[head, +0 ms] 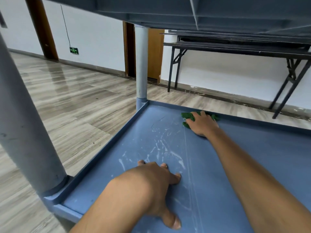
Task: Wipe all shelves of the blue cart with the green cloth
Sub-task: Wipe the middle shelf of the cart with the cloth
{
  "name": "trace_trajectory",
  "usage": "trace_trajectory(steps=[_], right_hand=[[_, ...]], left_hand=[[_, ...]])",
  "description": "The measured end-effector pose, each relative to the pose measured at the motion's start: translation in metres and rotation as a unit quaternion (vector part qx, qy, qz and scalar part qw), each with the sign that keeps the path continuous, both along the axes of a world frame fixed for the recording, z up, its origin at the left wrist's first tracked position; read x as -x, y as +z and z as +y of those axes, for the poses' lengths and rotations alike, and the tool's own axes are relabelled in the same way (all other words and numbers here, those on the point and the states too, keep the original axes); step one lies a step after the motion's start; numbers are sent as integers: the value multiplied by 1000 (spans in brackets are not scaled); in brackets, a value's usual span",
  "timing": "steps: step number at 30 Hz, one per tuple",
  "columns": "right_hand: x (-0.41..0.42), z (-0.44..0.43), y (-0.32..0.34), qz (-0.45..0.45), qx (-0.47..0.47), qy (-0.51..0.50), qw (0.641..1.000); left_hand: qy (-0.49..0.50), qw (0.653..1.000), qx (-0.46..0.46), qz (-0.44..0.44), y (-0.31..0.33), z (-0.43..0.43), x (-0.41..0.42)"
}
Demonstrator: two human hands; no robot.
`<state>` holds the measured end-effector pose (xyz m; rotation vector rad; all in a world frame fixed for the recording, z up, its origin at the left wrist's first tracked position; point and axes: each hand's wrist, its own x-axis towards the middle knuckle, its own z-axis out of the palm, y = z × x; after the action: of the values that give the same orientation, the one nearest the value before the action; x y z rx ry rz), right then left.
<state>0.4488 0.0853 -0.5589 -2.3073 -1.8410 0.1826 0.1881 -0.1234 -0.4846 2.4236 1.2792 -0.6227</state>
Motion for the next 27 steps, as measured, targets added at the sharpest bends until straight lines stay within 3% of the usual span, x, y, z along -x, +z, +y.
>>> trace_trajectory(steps=[7, 12, 20, 27], right_hand=[[29, -80, 1, 7, -5, 85, 996], [64, -185, -1, 0, 1, 73, 997], [117, -337, 7, -4, 16, 91, 996], [123, -338, 11, 8, 31, 87, 996]], left_hand=[[7, 1000, -14, 22, -6, 1, 2], [-2, 999, -30, 18, -5, -4, 2], [24, 995, -48, -85, -1, -22, 30], [70, 996, -48, -24, 5, -13, 79]])
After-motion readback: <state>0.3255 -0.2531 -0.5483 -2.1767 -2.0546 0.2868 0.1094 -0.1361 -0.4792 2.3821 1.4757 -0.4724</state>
